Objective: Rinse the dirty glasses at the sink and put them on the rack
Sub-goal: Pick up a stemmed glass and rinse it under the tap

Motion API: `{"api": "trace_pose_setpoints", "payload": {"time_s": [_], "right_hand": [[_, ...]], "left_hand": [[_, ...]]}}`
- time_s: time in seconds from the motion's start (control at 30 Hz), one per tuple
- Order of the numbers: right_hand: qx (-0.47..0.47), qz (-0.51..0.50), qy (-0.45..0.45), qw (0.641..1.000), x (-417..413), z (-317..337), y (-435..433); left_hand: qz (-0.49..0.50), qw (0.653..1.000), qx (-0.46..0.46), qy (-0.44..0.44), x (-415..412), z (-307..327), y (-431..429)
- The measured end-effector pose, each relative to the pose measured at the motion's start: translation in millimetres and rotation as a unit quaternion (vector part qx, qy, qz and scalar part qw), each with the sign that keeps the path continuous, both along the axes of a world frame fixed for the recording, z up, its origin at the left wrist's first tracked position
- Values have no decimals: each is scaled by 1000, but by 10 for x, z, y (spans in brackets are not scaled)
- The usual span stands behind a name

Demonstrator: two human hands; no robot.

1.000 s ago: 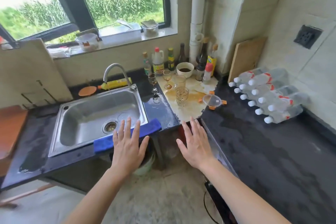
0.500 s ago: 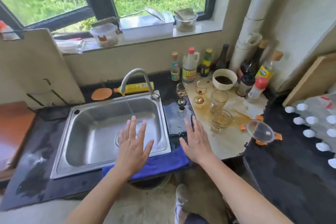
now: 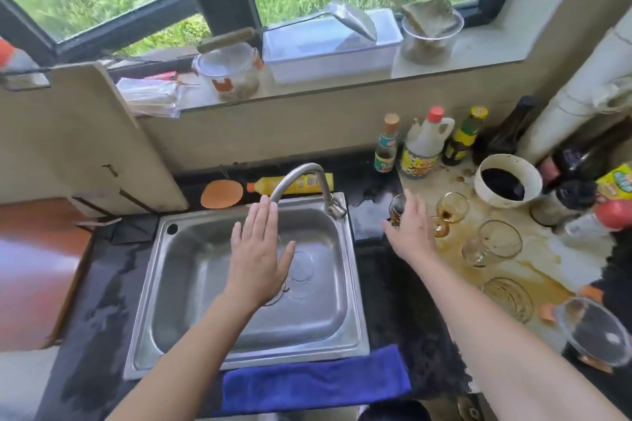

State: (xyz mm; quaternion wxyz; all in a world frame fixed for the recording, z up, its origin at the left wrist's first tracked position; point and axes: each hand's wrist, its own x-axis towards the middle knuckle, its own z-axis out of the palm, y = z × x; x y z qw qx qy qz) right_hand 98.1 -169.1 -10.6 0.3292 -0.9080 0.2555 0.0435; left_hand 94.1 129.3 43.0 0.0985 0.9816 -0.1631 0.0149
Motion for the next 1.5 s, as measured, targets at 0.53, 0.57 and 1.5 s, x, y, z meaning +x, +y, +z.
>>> {"api": "trace_pose_setpoints", "payload": {"time_s": [0.53, 0.57, 1.5], "right_hand": [[54, 23, -66, 996, -118, 57, 1965], [55, 23, -59, 996, -110, 31, 2074], [168, -56, -29, 984, 80, 164, 2281]], "left_hand": [[-284, 958, 31, -34, 721, -48, 949], [-270, 962, 28, -22, 743, -72, 1023], [-96, 982, 11, 165, 620, -642, 1539]]}}
